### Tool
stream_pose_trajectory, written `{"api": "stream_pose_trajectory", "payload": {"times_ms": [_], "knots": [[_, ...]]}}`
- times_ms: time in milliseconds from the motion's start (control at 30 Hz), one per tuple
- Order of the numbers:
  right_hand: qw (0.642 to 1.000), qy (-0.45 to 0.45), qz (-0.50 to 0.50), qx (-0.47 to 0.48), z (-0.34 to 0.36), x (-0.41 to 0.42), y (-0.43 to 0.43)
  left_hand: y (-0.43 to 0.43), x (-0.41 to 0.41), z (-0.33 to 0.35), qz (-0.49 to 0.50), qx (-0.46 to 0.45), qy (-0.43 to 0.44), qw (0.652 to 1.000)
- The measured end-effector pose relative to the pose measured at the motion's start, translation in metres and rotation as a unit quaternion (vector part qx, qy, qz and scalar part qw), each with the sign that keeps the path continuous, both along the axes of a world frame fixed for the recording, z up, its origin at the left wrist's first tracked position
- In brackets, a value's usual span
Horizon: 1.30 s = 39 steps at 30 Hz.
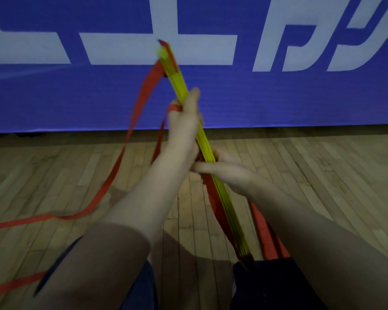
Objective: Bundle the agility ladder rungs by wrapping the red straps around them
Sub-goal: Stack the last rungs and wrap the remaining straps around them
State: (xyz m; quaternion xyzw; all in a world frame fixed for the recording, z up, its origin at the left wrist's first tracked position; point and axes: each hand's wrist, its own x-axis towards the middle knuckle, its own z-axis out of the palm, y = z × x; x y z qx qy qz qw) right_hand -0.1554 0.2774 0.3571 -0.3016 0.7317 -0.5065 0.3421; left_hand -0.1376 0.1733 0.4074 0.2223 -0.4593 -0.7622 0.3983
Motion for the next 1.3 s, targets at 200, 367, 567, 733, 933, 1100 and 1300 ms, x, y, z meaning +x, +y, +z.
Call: {"api": "stream_pose_trajectory", "payload": {"times_ms": [200,367,567,733,933,1100,1300], "knots": [[0.991,-0.003,-0.091,-0.095,0.009,-0.003,0.002,0.026,-0.005,-0.01,-0.087,-0.014,-0.055,0.995],[0.987,-0.04,-0.132,-0.08,0.003,0.005,0.0,0.008,0.009,0.017,-0.111,-0.079,-0.059,0.989],[0.999,0.006,-0.053,0.006,-0.006,0.012,0.003,-0.017,0.011,0.023,-0.07,-0.006,-0.009,0.998],[0.987,0.107,-0.114,-0.044,-0.001,0.004,-0.005,0.02,0.005,0.011,-0.059,-0.069,-0.089,0.992],[0.963,0.147,-0.18,-0.135,0.005,-0.002,-0.001,0.041,0.009,0.013,-0.122,-0.124,-0.163,0.971],[0.972,0.057,-0.201,-0.109,0.014,-0.017,0.009,-0.001,0.03,0.023,-0.413,-0.377,-0.3,0.773],[0.967,-0.004,-0.234,-0.104,0.016,-0.037,0.012,-0.005,0.035,0.018,-0.264,-0.632,-0.385,0.619]]}}
